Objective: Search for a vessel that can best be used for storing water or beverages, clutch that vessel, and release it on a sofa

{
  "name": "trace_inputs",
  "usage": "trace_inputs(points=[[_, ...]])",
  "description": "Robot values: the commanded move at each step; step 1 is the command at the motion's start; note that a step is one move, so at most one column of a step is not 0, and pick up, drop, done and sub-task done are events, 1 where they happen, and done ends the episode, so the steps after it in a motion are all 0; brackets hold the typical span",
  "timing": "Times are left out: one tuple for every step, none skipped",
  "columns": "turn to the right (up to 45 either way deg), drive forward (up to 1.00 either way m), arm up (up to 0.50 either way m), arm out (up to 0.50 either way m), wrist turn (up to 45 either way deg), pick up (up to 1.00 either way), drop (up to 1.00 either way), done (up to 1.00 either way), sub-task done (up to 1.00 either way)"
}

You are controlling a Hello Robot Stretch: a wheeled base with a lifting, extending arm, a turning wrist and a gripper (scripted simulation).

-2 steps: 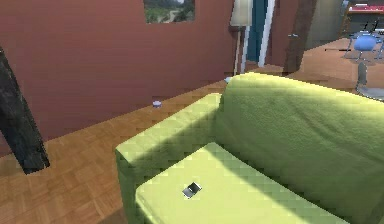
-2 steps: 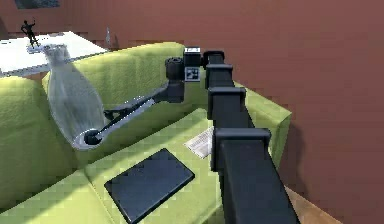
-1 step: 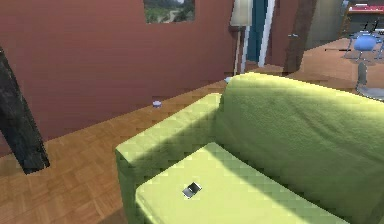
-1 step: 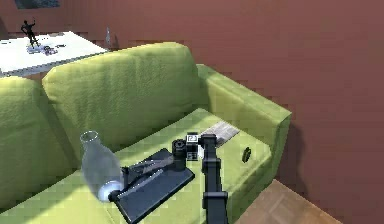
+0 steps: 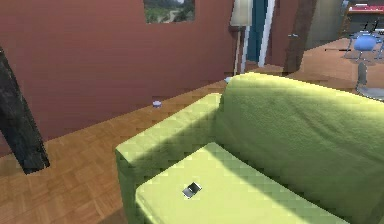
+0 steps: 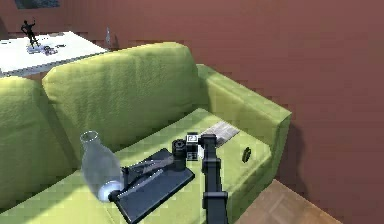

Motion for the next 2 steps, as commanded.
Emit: trace_inputs(points=[[0.0, 0.00, 0.00, 0.00, 0.0, 0.00, 1.00, 0.00, 0.00], [0.0, 0.00, 0.10, 0.00, 0.0, 0.00, 0.00, 0.00, 0.00]])
